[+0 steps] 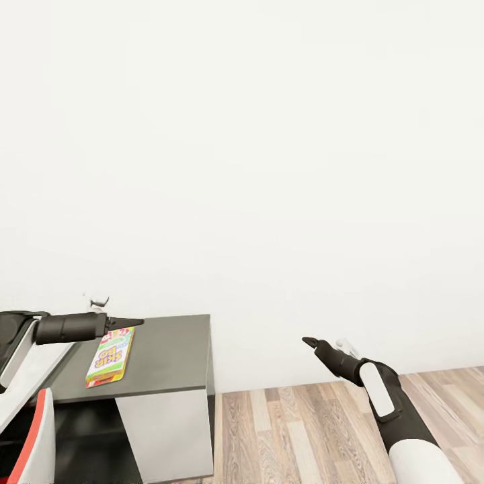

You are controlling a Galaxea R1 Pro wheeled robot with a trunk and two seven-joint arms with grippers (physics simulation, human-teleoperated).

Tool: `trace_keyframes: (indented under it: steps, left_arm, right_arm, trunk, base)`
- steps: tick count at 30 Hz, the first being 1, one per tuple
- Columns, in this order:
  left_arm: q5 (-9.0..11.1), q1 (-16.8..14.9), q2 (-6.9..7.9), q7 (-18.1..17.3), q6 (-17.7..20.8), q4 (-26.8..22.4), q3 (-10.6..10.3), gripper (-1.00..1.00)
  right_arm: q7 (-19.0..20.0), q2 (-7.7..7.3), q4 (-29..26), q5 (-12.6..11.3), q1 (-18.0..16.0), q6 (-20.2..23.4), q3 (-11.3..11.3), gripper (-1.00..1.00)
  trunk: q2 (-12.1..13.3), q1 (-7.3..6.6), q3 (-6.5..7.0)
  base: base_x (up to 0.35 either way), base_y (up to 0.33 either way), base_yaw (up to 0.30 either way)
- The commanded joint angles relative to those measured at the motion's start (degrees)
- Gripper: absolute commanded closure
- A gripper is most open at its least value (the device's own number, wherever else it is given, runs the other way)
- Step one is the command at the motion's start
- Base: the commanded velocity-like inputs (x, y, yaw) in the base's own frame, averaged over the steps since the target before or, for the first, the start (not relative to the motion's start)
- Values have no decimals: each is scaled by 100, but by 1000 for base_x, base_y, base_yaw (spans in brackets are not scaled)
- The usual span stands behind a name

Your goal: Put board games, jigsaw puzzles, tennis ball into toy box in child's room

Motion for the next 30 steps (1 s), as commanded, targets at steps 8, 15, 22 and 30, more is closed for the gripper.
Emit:
trace_keyframes:
  steps: [8,15,22,30]
  left_arm:
    - [23,-9,-1,668,55,1,16,-100]
    - [31,-38,-2,1295,60,15,36,-100]
    - [40,-157,-177,2629,50,208,47,-100]
    - [48,-285,-955,5026,-183,454,110,-100]
  right_arm:
    - [28,2,1,27,-2,31,-16,-100]
    - [28,2,10,28,-2,31,-16,-100]
    - [33,0,10,8,-2,35,-16,-100]
    - [42,-7,0,2,-2,63,-16,-100]
  trunk:
    - [-5,2,-76]
    - [-5,2,-140]
    - [-5,2,-203]
    - [-5,2,-276]
  base:
    - [0,0,56]
    - [0,0,63]
    - [0,0,63]
    - [0,0,63]
